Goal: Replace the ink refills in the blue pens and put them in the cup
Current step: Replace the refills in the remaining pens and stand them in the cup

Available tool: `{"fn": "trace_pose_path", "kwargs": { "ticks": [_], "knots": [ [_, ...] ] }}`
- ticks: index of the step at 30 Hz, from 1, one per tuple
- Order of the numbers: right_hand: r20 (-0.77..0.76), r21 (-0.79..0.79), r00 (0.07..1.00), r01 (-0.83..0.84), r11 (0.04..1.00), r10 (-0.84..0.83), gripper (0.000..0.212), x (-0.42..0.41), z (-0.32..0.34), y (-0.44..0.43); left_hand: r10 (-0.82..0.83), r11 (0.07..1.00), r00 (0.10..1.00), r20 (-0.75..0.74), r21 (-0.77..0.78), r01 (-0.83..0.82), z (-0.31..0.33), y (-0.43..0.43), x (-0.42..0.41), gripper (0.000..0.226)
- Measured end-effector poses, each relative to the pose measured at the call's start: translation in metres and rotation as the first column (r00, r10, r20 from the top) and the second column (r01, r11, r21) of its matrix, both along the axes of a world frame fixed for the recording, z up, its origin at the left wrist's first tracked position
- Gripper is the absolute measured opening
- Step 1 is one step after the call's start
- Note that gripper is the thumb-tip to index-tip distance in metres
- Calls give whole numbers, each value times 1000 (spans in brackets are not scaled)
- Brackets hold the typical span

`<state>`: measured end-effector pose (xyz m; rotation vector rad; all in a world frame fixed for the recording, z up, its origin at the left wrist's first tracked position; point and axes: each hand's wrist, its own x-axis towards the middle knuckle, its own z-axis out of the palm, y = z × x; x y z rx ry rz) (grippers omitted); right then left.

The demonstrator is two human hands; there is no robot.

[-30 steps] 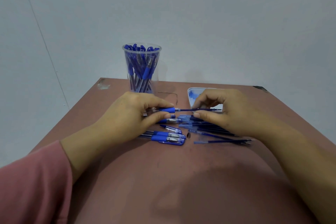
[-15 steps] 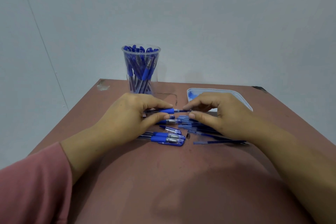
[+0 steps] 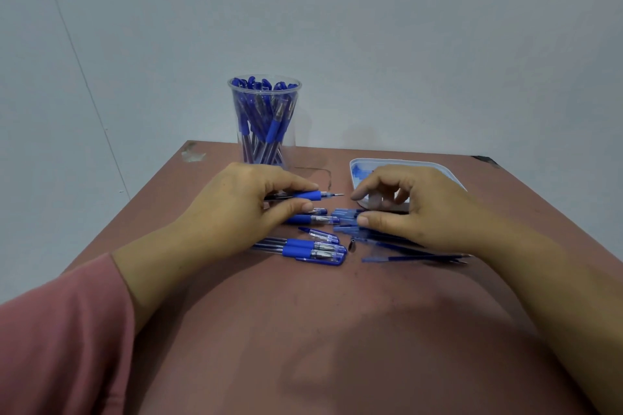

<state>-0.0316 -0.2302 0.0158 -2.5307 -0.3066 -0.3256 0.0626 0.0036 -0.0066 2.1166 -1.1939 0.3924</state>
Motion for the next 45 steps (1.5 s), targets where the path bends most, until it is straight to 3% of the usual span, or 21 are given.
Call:
{"fn": "trace_pose_path", "kwargs": {
  "ticks": [5, 12, 15, 18, 21, 34, 38, 43, 45],
  "knots": [
    [-175, -80, 983, -71, 994, 56, 17, -2, -4, 7, 4, 1000, 1000, -5, 4, -3, 0, 0, 0, 41],
    [-168, -151, 985, -72, 986, 46, 8, 1, -6, 9, 15, 1000, 1000, 14, 7, -15, -1, -1, 1, 28],
    [-110, -58, 994, -28, 998, 22, 5, -1, -3, 8, 18, 1000, 1000, 4, 8, -18, -1, -1, 0, 30],
    [82, 115, 996, 26, 993, -35, 14, 0, 0, 7, 23, 1000, 1000, 2, 15, -23, -1, 0, 1, 28],
    [161, 200, 986, 9, 980, -42, 15, 1, -1, 9, 9, 1000, 1000, -7, 6, -9, 0, 0, 0, 33],
    [176, 240, 984, -56, 969, 13, 19, 2, -8, 22, -38, 998, 999, 29, -48, 39, -2, -4, -7, 24],
    [163, 179, 986, -73, 981, 43, 6, 2, -8, 22, -36, 999, 998, 51, -37, 38, -2, -3, -6, 25],
    [238, 140, 970, -85, 987, 50, 34, 2, -9, 19, -31, 999, 996, 80, -21, 33, -3, -3, -5, 26],
    [265, 98, 963, -78, 992, 50, 31, 3, -9, 19, -34, 999, 996, 79, -29, 37, -3, -2, -5, 26]
  ]
}}
